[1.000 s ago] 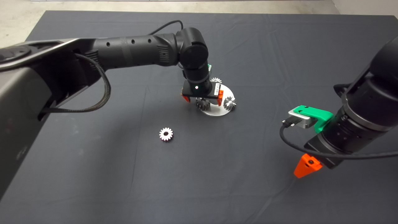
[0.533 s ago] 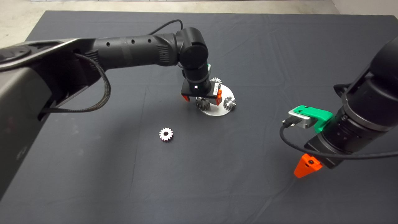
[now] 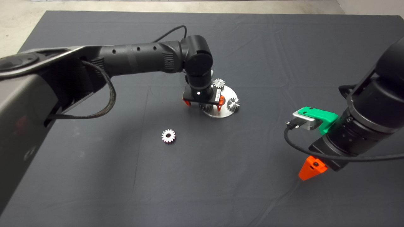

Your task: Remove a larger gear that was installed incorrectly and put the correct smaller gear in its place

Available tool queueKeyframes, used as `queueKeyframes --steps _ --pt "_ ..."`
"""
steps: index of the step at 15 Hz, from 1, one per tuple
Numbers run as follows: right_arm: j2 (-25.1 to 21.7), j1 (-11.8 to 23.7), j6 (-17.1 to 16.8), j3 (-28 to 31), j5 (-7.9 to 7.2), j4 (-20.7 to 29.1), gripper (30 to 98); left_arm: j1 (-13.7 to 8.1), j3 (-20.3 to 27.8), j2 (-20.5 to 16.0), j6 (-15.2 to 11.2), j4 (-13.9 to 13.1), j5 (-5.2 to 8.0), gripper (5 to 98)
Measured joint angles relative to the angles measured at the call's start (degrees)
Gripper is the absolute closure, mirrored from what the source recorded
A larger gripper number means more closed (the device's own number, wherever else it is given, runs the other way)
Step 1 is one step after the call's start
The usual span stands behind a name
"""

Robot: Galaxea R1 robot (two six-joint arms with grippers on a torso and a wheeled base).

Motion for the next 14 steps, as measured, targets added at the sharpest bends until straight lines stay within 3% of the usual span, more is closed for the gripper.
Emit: queueKeyframes --steps 12,14 --pt "0.0 0.0 0.0 0.0 -0.02 0.0 30.8 0.01 0.0 -0.01 0.0 1.06 -0.06 8.6" --pt "-0.02 0.0 0.0 0.0 -0.02 0.0 30.8 0.02 0.0 -0.01 0.0 1.06 -0.3 13.8"
